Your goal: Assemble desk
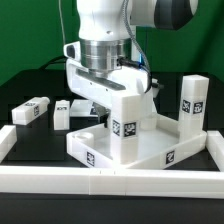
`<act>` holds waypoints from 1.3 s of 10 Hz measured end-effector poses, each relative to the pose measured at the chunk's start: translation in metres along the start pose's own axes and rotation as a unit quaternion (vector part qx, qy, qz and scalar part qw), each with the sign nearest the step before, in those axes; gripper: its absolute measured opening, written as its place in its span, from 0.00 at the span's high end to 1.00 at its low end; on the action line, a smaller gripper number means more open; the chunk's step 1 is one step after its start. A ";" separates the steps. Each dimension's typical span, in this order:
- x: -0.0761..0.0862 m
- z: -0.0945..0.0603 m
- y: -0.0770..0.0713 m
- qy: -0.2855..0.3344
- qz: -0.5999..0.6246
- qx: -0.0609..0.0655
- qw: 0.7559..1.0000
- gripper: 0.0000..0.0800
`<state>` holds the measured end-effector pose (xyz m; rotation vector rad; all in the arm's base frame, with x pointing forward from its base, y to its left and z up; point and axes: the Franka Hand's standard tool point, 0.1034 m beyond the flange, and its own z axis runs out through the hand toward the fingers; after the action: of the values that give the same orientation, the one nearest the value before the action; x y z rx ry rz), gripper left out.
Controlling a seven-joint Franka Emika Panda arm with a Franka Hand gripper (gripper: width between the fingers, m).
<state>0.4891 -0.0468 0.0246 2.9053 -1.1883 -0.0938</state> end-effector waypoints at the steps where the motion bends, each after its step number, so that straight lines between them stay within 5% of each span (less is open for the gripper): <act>1: 0.000 0.000 0.000 0.000 -0.028 0.000 1.000 0.92; 6: 0.002 0.000 0.002 0.002 -0.193 -0.003 0.981 0.92; 8: 0.003 0.002 -0.011 0.011 -0.255 -0.012 0.967 0.92; 11: 0.011 0.000 -0.033 0.043 -0.394 -0.029 0.918 0.92; 13: 0.012 0.000 -0.032 0.041 -0.469 -0.036 0.881 0.92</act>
Offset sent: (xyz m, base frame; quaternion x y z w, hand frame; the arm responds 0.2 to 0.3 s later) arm 0.0000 0.0000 0.0000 0.0000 0.0000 -0.1938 0.9810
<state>0.5205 -0.0326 0.0235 3.0557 0.3127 -0.0060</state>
